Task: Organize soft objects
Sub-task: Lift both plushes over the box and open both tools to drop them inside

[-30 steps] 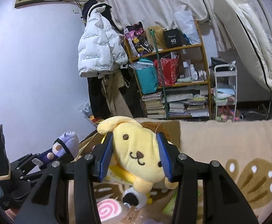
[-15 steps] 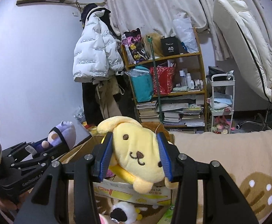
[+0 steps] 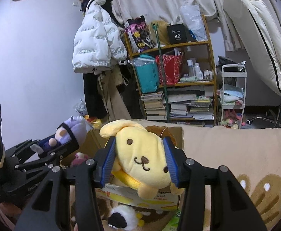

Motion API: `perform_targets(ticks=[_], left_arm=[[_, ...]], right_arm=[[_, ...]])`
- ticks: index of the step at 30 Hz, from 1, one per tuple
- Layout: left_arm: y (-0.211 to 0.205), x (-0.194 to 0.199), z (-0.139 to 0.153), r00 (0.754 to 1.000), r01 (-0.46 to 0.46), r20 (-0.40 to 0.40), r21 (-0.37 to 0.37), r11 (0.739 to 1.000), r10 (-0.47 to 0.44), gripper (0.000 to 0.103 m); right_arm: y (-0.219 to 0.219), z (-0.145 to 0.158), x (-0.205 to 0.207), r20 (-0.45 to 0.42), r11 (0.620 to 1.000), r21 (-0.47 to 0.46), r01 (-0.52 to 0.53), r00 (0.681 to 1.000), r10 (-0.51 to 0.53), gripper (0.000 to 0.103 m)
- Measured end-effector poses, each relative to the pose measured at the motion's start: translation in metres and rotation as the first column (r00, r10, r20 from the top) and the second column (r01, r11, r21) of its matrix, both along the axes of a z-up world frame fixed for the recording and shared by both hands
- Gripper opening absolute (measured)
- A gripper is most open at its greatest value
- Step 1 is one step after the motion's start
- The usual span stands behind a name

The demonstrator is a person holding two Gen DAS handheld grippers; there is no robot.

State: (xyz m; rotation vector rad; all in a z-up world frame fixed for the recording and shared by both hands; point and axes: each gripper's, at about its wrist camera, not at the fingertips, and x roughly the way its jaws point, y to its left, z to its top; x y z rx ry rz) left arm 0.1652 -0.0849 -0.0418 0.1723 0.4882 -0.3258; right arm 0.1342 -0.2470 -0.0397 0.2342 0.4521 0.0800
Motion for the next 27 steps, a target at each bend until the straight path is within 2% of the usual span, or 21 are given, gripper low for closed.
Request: perform_targets(ticks=[6,13,15,19,25,27], left_arm=[[-0.007,0.007,-0.011,0.999,0.023,-0.034,0.025,0.999,-0.022,0.049],[-0.010,0.013,-0.015,0.997,0.015,-0.071,0.013,1.000,-0.014,0.051],[-0.008,0.012,-0.014,0.998,0.006,-0.061,0.013,1.000,-0.005,0.054],[-0.005,0.010,-0.009,0.999,-0.005,-0.048,-0.002,1.000,0.005,0.071],[0.001,0.007,-0.006,0.997,-0.025,-0.070,-0.005,1.000,0.024,0.079],[0.004,0.005,-0.007,0.996,-0.022,-0.089,-0.009,1.000,0.021,0.079]], right_arm=[[-0.004,-0.009,0.007,-0.026,0.999,0.039,-0.013,1.000,0.014,0.054],[-0.010,-0.017,0.010,-0.031,0.995,0.100,-0.013,0.999,0.016,0.056],[-0.012,-0.016,0.007,-0.018,0.992,0.128,-0.015,1.000,0.018,0.057],[-0.012,-0.015,0.008,-0.018,0.989,0.148,-0.020,1.000,0.023,0.062],[-0.011,-0.016,0.007,-0.034,0.990,0.142,-0.005,0.999,0.010,0.065],[-0.014,-0.012,0.005,-0.038,0.989,0.146,0.006,0.999,0.000,0.070]])
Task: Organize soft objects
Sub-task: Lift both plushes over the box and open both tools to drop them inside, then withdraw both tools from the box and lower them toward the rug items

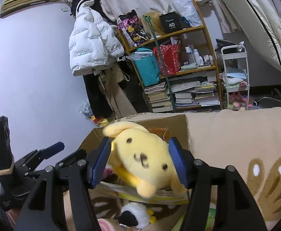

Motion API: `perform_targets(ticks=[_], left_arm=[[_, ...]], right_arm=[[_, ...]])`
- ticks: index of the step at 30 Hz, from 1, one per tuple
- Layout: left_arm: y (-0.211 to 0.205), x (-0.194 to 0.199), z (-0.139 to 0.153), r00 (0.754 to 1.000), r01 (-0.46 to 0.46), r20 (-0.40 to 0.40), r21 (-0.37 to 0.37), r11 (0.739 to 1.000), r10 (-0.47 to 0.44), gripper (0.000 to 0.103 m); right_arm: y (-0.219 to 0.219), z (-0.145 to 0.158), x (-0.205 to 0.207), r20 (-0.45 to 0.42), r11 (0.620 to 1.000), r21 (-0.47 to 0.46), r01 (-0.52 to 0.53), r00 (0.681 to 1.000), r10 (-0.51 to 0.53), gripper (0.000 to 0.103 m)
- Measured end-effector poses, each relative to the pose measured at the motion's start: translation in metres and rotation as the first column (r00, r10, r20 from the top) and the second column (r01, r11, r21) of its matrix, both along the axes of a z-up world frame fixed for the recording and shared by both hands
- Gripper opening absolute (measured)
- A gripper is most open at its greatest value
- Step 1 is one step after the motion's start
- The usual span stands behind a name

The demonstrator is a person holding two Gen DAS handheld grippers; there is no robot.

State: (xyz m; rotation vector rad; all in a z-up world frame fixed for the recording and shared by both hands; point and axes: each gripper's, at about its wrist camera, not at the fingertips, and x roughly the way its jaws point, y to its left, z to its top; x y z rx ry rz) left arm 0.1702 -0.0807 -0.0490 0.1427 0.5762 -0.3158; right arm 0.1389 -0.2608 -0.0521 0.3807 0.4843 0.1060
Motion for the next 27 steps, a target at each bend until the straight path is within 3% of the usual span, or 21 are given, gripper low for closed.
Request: perform_targets(ticks=[2,4,6,8,11,27], left_arm=[[0.002,-0.003,-0.001,1.000,0.000,-0.011,0.004,1.000,0.000,0.083],[0.004,-0.007,-0.002,1.000,-0.006,-0.026,0.013,1.000,0.007,0.091],[0.007,-0.013,-0.003,1.000,-0.014,-0.026,0.017,1.000,0.015,0.092],[0.009,-0.018,-0.003,0.999,-0.033,-0.023,0.025,0.999,0.033,0.095],[0.013,-0.025,-0.005,0.999,-0.037,-0.038,0.042,0.998,0.038,0.097],[0.023,-0.072,0.000,0.995,-0.028,-0.093,0.073,0.997,0.035,0.097]], right_arm=[[-0.003,0.003,-0.002,0.005,1.000,0.003,0.010,1.000,-0.010,0.078],[-0.007,0.004,-0.005,0.006,1.000,0.011,0.022,1.000,-0.022,0.078],[-0.011,0.004,-0.007,-0.011,0.999,0.016,0.035,0.999,-0.035,0.079],[-0.011,0.004,-0.011,-0.030,0.999,0.003,0.047,0.998,-0.047,0.093],[-0.011,0.007,-0.026,-0.022,0.998,-0.035,0.060,0.998,-0.061,0.100],[-0.008,0.011,-0.077,-0.101,0.996,-0.040,0.074,0.992,-0.078,0.102]])
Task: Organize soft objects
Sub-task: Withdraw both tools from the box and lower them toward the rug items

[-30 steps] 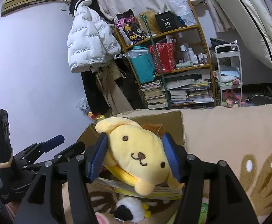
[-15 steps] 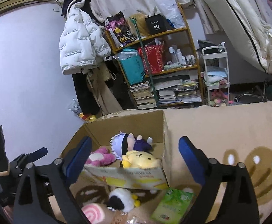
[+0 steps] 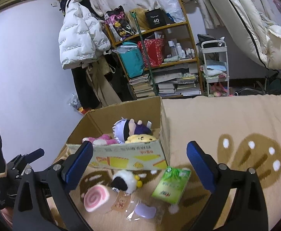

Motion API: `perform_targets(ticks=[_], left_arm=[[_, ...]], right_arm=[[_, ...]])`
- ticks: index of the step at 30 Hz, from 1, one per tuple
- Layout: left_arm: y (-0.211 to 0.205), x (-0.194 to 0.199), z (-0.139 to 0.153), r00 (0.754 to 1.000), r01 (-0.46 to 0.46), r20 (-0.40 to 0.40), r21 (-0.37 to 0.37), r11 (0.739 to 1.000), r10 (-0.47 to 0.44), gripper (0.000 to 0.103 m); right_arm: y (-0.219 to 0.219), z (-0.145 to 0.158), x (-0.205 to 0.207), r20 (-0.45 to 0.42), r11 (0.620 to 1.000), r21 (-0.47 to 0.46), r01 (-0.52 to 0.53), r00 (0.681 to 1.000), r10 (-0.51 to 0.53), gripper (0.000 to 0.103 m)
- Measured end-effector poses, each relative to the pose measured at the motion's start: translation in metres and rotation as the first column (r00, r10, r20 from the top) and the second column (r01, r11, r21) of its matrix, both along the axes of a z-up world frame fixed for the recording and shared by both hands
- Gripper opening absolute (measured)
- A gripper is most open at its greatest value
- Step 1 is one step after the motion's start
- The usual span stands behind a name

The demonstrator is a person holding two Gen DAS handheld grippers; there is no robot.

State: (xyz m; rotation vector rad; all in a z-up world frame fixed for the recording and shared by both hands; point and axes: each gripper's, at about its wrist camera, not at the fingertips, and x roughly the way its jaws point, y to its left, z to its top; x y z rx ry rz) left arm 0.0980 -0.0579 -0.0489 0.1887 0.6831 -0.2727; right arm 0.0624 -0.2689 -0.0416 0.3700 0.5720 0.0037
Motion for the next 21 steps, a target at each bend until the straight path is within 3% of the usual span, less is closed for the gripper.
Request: perform_targets(ticks=[11,21], left_arm=[[0.006,-0.017,0.000,0.999,-0.009,-0.042,0.008,1.000,0.009,0.097],[-0.008,-0.019,-0.012,0.995,0.051,-0.088,0.041,0.998,-0.048,0.097]], right_arm=[[0.003,0.002,-0.026,-0.012,1.000,0.005,0.002,1.000,-0.002,0.102],[0.001,-0.003,-0.026,-0.049,1.000,0.010,0.018,0.999,-0.018,0.102]])
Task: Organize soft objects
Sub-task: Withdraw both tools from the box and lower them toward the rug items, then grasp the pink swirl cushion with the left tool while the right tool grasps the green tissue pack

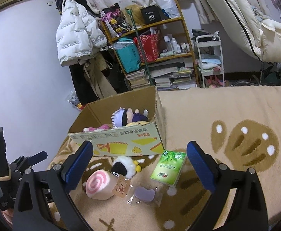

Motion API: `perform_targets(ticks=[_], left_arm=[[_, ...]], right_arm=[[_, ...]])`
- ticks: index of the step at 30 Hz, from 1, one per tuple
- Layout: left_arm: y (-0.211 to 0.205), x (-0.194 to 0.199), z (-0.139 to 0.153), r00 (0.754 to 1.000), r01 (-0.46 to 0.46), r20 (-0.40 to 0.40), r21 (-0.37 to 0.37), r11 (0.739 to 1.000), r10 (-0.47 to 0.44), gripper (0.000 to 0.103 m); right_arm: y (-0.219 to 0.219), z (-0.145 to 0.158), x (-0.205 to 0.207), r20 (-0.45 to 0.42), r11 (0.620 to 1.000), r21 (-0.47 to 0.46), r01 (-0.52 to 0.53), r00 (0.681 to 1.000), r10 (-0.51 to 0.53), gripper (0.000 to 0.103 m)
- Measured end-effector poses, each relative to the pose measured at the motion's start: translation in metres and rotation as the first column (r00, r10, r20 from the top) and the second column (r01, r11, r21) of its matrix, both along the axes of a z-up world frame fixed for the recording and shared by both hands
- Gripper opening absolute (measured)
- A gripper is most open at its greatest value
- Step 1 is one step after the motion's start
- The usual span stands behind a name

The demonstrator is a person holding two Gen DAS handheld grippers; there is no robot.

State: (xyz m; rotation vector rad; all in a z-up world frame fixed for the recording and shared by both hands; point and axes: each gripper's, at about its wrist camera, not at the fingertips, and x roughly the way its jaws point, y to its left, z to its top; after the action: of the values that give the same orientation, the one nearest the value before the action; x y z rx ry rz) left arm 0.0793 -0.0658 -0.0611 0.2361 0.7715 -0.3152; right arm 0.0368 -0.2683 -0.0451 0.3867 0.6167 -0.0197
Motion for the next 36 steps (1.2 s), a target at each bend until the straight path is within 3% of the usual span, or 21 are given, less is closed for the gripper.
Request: perform_targets(ticks=[21,30,36], left_arm=[[-0.025,0.027,-0.048,0.983,0.075,-0.171,0.017,0.997,-0.071,0.097],[-0.024,0.039,-0.060,0.959,0.097,-0.259,-0.084,0.992,-0.116,0.097],[-0.028,0.047,-0.072,0.947,0.096,-0.300,-0.078,0.992,-0.115,0.097]], right_arm=[[-0.010,-0.042,0.034,-0.135,0.999,0.015,0.042,0.990,-0.039,0.102],[-0.011,-0.064,0.050,-0.210,0.998,0.038,0.045,0.977,-0.036,0.102],[-0.009,-0.078,0.058,-0.272,0.998,0.038,0.042,0.962,-0.030,0.102]])
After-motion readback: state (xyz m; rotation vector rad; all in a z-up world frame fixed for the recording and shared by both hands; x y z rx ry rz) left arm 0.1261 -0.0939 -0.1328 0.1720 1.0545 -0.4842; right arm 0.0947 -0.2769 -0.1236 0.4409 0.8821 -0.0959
